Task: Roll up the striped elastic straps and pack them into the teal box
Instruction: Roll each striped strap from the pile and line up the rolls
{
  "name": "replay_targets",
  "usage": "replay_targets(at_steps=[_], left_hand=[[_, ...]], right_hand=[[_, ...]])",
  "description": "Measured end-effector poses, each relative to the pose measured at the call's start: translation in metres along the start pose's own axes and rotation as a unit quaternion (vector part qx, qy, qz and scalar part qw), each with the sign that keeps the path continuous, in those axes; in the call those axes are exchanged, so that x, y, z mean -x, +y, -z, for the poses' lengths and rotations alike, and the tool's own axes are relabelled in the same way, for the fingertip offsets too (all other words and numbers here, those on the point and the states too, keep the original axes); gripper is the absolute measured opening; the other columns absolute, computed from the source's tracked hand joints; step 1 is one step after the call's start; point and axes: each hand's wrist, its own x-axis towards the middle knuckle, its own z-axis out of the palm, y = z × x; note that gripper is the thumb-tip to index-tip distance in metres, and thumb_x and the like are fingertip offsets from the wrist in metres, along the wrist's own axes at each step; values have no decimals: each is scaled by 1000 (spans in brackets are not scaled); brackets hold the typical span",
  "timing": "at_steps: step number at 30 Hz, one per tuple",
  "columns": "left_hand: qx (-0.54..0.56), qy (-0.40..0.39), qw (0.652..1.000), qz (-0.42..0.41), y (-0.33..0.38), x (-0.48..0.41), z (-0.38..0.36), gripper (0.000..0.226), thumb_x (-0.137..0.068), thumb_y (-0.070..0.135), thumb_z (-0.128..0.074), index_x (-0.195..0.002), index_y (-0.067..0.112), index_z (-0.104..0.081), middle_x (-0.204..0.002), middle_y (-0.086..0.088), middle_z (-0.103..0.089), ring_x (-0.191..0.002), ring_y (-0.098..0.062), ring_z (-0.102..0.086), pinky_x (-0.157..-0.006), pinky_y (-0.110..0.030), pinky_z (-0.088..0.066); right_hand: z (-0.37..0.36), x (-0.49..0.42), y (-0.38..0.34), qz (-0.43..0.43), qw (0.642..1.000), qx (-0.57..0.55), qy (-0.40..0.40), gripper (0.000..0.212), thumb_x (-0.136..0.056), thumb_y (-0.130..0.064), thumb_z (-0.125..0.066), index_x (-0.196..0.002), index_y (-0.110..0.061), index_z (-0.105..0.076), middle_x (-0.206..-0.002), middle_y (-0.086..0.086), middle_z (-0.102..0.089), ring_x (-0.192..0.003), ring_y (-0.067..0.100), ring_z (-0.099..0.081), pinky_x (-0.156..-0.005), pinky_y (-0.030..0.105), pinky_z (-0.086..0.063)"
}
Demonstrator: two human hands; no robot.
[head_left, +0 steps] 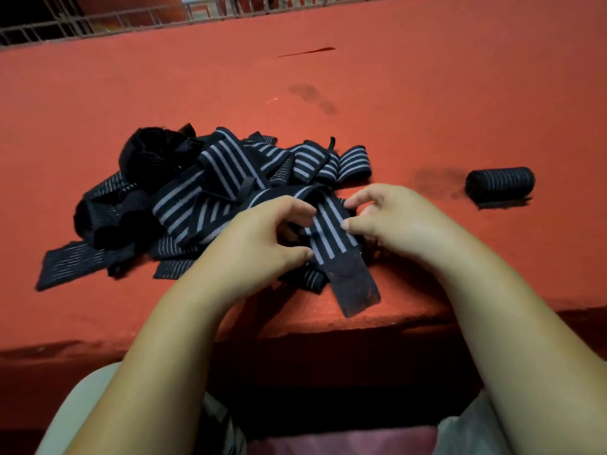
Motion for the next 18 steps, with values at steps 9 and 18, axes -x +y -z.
replay_targets(at_steps=[9,18], left_hand=[[10,112,992,-58,8,4,-6,34,-98,18,-72,-121,43,-77,-110,20,-76,-97,-1,-70,-93,-28,-56],[-53,325,935,132,-24,-4,27,23,-97,34,-72,-87,16,-64,-72,4,-63,-75,-23,-61,-67,-36,-37]], right_hand=[[-9,9,-22,-39,932,-360,-9,8,-102,-6,-69,-101,-14,-68,-81,7,-71,-58,10,-65,-52,23,-53],[-19,3,-3,-43,993,-20,105,25,-93,-28,-79,-117,-30,-73,-95,-1,-76,-81,25,-77,-84,52,-64]])
